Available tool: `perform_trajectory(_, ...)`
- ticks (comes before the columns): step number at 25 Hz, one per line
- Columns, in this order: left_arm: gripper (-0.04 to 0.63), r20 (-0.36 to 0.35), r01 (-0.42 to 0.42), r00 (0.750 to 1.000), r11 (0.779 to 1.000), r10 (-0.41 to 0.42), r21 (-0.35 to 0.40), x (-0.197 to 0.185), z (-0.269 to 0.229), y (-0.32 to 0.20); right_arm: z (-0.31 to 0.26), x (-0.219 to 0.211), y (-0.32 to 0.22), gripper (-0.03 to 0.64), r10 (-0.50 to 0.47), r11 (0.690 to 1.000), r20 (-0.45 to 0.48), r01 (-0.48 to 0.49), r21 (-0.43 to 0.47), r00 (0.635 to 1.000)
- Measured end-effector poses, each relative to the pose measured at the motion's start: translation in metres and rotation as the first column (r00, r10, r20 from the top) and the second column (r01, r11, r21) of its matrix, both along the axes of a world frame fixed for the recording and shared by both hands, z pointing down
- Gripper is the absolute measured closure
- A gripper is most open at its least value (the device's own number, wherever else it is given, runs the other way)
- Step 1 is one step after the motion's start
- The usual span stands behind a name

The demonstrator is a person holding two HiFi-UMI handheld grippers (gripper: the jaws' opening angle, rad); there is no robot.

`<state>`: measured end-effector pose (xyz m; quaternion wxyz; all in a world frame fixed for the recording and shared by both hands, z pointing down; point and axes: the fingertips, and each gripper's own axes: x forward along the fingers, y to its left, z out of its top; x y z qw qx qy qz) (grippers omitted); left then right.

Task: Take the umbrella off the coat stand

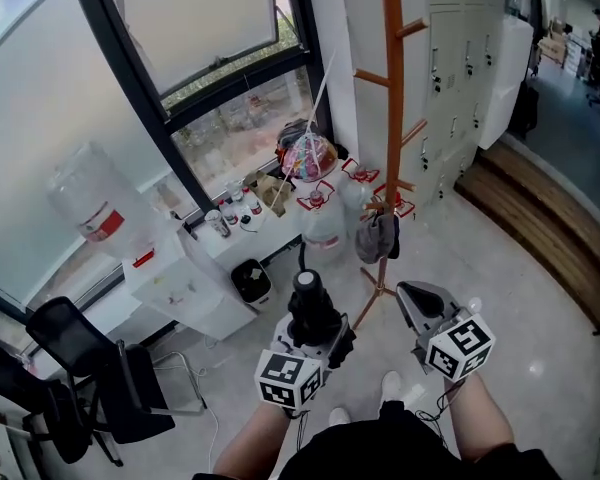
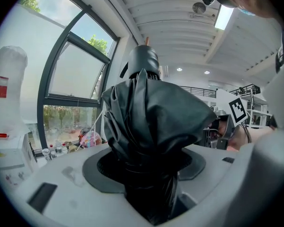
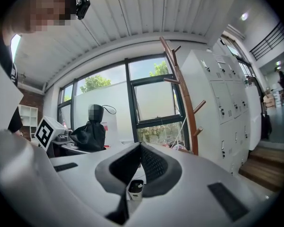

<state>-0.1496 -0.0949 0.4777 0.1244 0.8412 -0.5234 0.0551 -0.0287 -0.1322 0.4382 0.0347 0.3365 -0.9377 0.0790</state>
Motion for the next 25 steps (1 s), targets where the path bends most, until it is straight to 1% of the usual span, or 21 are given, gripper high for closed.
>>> perform_trajectory(7,0.331,-0.003,-0.107,0.994,0.994,0.107,-0.007,0.015,0.006,0.034,0.004,0.012,0.044,0.563,0.094,0.996,-0.002,-0.094,-0.003,0.996)
perform_trajectory(16,0.330,-0.001,-0.230,0.973,0.973,0.230,-0.015,0.035,0.017,0.055,0.014,0.030,0.077,0.563,0.201,0.980,0.001,-0.201,-0.002,0.980)
perform_trajectory(19,0.331,-0.001,-0.259,0.966,0.966,0.259,-0.019,0.042,0.020,0.059,0.017,0.036,0.083,0.563,0.229,0.973,-0.006,-0.229,-0.008,0.973)
perform_trajectory(25,0.331,-0.007,-0.293,0.956,0.956,0.293,-0.014,0.051,0.017,0.059,0.015,0.042,0.085,0.563,0.255,0.967,-0.011,-0.255,-0.005,0.967)
